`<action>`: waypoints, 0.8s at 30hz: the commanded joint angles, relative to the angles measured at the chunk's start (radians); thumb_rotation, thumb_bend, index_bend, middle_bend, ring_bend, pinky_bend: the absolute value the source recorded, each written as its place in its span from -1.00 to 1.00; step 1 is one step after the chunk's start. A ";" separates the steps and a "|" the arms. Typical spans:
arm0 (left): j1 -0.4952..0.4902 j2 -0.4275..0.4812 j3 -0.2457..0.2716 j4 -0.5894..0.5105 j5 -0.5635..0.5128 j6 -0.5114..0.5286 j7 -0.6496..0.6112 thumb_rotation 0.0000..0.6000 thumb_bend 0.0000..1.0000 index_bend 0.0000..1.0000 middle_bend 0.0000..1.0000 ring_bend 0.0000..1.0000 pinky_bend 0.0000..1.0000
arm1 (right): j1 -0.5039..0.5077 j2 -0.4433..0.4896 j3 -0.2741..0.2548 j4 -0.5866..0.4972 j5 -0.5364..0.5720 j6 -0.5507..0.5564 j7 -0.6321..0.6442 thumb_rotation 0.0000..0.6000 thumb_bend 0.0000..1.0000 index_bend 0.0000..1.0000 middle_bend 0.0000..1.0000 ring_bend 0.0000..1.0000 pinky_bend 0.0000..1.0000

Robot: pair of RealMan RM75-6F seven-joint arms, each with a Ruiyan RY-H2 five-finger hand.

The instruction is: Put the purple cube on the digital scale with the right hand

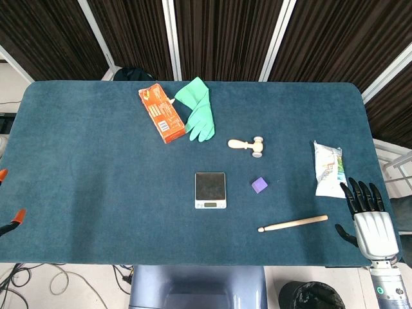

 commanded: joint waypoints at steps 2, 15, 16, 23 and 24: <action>0.000 0.000 -0.001 -0.002 -0.001 0.001 0.003 1.00 -0.50 -0.96 -0.99 -1.00 -1.00 | 0.000 0.003 0.000 0.001 -0.001 0.000 0.004 1.00 -0.49 -1.00 -1.00 -1.00 -1.00; 0.006 0.001 0.002 -0.007 0.005 0.011 0.003 1.00 -0.50 -0.96 -0.99 -1.00 -1.00 | -0.010 0.023 -0.005 -0.016 -0.004 0.009 0.027 1.00 -0.49 -1.00 -1.00 -1.00 -1.00; 0.006 0.001 0.002 -0.008 0.005 0.011 0.001 1.00 -0.50 -0.96 -0.99 -1.00 -1.00 | -0.010 0.024 -0.006 -0.018 -0.003 0.007 0.026 1.00 -0.49 -1.00 -1.00 -1.00 -1.00; 0.009 0.005 0.000 -0.009 0.007 0.019 -0.007 1.00 -0.50 -0.96 -0.99 -1.00 -1.00 | 0.011 0.031 -0.018 -0.039 0.018 -0.063 0.048 1.00 -0.49 -1.00 -1.00 -1.00 -1.00; 0.009 0.005 0.000 -0.008 0.006 0.019 -0.007 1.00 -0.50 -0.96 -0.99 -1.00 -1.00 | 0.020 0.036 -0.018 -0.044 0.026 -0.085 0.045 1.00 -0.49 -1.00 -1.00 -1.00 -1.00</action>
